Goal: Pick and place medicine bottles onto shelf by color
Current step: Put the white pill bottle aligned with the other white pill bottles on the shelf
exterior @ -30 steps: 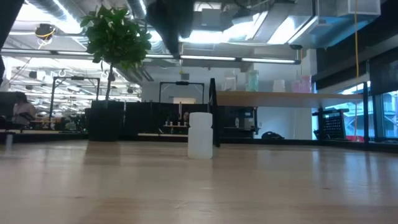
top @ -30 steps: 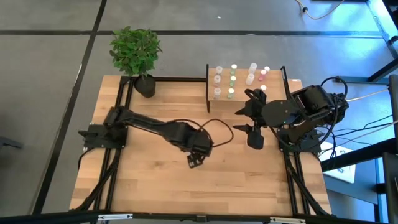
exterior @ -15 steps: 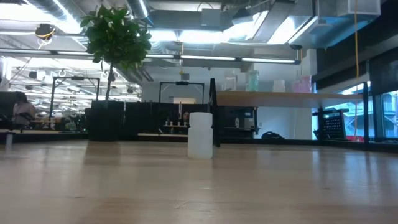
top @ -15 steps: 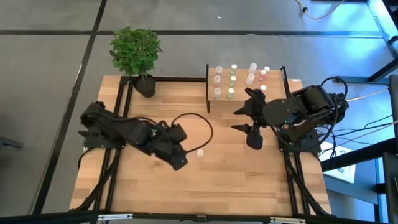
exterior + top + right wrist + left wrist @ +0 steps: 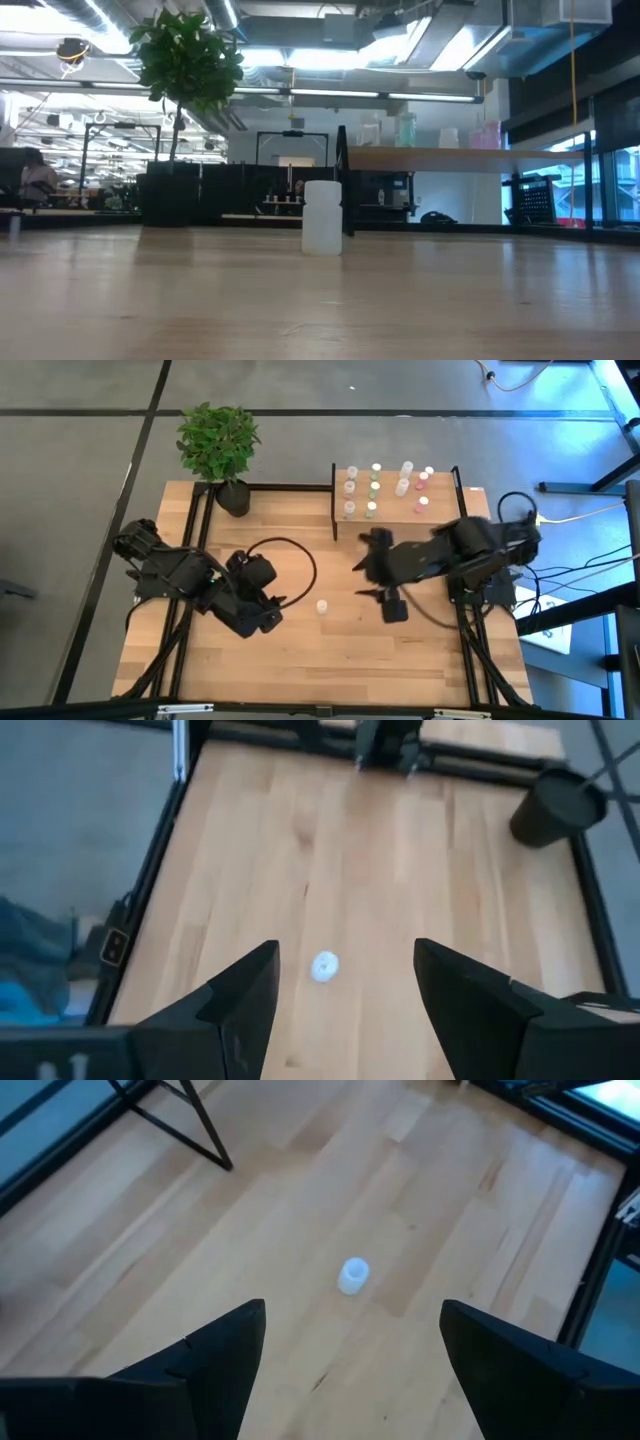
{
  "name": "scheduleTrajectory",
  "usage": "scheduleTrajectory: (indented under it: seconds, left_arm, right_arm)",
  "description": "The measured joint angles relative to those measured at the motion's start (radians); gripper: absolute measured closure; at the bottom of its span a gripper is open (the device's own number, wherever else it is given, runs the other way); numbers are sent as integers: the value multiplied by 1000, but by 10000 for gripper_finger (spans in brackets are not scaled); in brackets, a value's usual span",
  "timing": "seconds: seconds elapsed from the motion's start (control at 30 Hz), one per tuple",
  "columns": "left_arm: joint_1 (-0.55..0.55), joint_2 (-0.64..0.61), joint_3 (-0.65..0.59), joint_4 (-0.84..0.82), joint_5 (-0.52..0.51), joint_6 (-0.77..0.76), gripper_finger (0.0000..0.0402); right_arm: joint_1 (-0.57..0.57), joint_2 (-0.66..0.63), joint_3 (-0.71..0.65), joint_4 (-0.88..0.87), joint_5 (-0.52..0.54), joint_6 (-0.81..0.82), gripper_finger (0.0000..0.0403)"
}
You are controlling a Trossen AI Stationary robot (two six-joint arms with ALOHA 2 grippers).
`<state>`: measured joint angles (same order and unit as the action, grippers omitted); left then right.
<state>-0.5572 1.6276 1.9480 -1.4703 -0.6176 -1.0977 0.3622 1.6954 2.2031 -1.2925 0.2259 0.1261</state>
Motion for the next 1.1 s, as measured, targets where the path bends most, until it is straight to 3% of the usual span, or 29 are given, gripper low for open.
scheduleTrajectory:
  seconds: [0.23,0.4,0.73,1.1]
  left_arm:
    - [-22,-20,0,-40,-27,-20,107]
    - [-59,-62,0,-68,-49,-53,107]
    - [-138,-122,0,-67,-159,-22,107]
    - [-173,-124,0,-70,-178,-18,107]
  right_arm:
    - [-12,105,-1,-4,-8,-16,169]
    - [-29,172,-2,-8,-88,-35,169]
    - [-46,331,-2,28,-124,-245,169]
    - [-66,435,-3,96,-143,-155,169]
